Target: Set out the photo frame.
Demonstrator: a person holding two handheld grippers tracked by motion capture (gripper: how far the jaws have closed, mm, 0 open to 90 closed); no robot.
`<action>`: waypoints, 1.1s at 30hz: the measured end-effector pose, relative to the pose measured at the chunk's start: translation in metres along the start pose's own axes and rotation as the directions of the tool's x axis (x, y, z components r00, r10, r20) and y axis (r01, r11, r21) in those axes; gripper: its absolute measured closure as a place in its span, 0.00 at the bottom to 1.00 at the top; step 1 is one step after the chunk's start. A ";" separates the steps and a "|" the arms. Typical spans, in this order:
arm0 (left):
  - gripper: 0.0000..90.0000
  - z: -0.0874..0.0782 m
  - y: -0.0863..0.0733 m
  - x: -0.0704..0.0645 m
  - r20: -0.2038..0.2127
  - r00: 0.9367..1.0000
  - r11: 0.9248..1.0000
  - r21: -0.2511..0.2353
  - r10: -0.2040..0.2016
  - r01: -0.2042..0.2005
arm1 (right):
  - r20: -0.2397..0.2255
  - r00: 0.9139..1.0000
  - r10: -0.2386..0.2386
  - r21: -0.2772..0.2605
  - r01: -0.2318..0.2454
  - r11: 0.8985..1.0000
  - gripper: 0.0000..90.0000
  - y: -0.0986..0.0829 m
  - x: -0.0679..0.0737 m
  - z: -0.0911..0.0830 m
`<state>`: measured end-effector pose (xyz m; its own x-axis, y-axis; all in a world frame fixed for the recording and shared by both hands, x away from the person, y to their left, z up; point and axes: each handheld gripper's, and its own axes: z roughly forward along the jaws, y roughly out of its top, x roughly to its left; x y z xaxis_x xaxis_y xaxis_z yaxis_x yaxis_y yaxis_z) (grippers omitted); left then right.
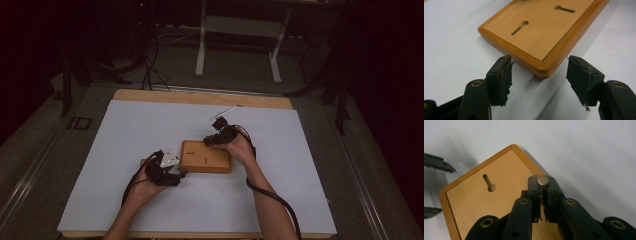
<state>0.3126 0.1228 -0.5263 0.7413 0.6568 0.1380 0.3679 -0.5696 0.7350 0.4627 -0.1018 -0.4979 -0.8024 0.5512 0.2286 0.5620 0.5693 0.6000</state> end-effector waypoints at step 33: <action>0.33 0.021 0.007 -0.007 -0.151 0.984 0.996 0.007 0.094 -0.094 | 0.017 0.997 0.078 0.027 -0.078 0.997 0.94 0.007 -0.002 0.002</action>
<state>0.3211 0.1039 -0.5362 0.6792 0.6675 0.3051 0.3006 -0.6322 0.7141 0.4690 -0.0979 -0.4953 -0.7528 0.6043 0.2610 0.6281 0.5407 0.5596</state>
